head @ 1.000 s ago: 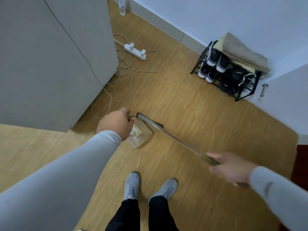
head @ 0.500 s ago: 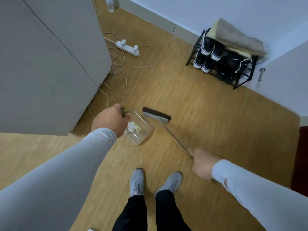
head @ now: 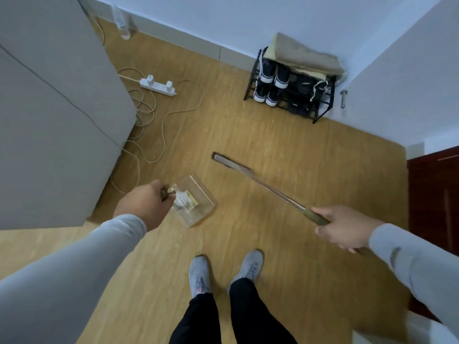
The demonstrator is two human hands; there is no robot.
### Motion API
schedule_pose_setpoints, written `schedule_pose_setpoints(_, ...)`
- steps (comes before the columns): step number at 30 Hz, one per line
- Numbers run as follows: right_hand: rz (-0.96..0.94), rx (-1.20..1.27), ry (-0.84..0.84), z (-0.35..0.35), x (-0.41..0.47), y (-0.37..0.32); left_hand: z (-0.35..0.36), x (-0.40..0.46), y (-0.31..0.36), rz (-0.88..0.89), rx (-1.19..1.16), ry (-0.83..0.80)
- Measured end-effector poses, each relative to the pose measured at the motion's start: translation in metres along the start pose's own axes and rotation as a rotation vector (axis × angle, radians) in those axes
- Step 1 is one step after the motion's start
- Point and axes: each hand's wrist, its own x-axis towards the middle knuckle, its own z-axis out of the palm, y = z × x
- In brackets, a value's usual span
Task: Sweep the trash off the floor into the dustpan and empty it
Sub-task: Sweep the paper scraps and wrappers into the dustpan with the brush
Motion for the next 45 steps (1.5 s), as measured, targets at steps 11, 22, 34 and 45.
schedule_pose_setpoints(11,0.089,-0.031,-0.107,0.135,0.021,0.021,0.048,-0.02,0.038,0.117,0.11,-0.03)
schedule_pose_setpoints(22,0.018,0.269,-0.223,0.046,-0.066,0.081,0.028,-0.053,0.017,0.062,0.031,-0.041)
schedule_pose_setpoints(34,-0.061,-0.073,-0.047,0.016,-0.068,0.011,-0.011,-0.17,-0.017,-0.223,-0.182,0.106)
schedule_pose_setpoints(45,-0.232,-0.436,-0.103,0.001,-0.061,-0.011,0.041,-0.316,0.012,-0.722,-0.665,0.108)
